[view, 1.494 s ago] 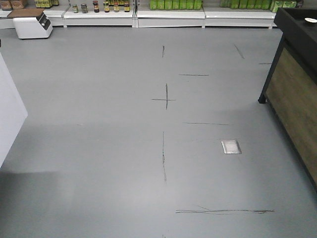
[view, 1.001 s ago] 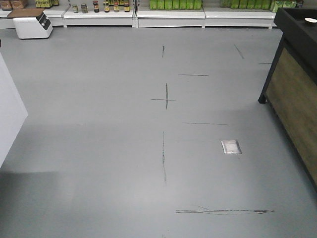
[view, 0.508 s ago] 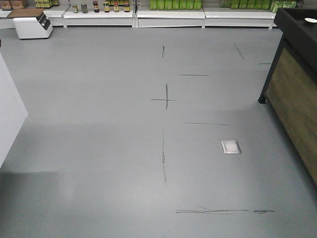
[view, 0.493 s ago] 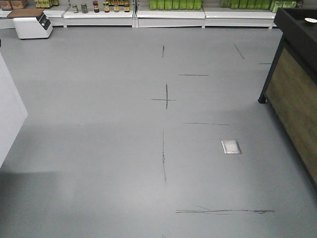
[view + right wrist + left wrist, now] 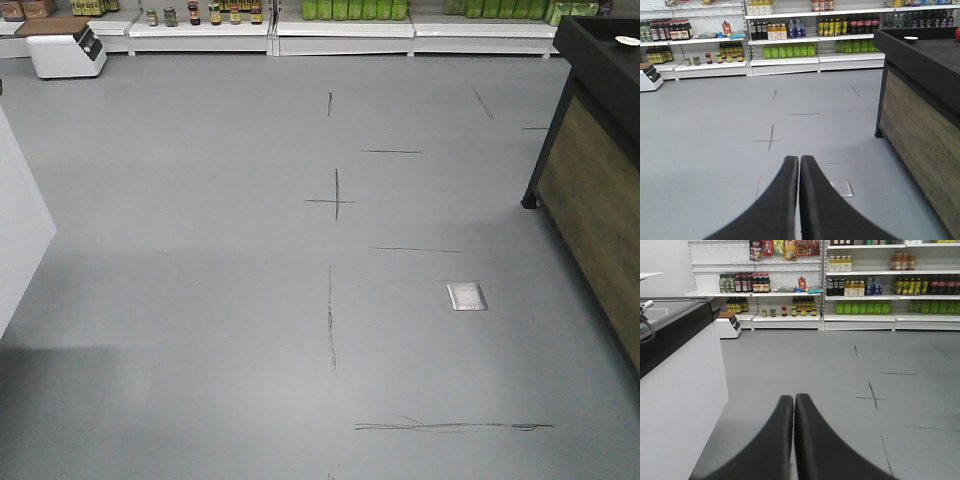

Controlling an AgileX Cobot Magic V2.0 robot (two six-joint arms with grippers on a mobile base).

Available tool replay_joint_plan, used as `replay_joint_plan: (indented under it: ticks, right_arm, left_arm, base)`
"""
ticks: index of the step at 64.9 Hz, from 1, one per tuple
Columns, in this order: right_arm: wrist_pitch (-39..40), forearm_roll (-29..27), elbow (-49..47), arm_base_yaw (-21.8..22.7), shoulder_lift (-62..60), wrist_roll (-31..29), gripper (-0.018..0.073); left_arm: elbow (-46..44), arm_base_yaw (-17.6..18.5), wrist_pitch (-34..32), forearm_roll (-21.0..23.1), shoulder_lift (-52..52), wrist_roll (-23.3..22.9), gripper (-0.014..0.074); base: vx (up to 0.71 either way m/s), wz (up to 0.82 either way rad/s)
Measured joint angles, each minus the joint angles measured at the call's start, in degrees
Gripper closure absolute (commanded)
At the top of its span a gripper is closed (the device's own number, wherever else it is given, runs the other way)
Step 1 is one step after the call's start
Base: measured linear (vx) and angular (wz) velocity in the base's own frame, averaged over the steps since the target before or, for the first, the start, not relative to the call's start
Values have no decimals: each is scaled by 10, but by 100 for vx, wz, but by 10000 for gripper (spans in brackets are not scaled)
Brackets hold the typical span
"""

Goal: Pick three apples into basket with both arms
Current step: 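Drive the base forward toward the black fruit display tables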

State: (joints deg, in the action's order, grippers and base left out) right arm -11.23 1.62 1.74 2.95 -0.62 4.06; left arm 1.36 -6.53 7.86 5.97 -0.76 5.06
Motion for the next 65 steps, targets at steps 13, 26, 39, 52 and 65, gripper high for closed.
replay_joint_plan:
  ticks: [13,26,39,52,65]
  right_arm:
    - [0,0,0,0,0,0,563]
    - [0,0,0,0,0,0,563]
    - [0,0,0,0,0,0,563]
    - [0,0,0,0,0,0,563]
    - [0,0,0,0,0,0,563]
  left_arm:
    - [0,0,0,0,0,0,603]
    - [0,0,0,0,0,0,603]
    - [0,0,0,0,0,0,603]
    - [0,0,0,0,0,0,603]
    - [0,0,0,0,0,0,603]
  base:
    - [0,1]
    - [3,3]
    - [6,2]
    - [9,0]
    - [10,-2]
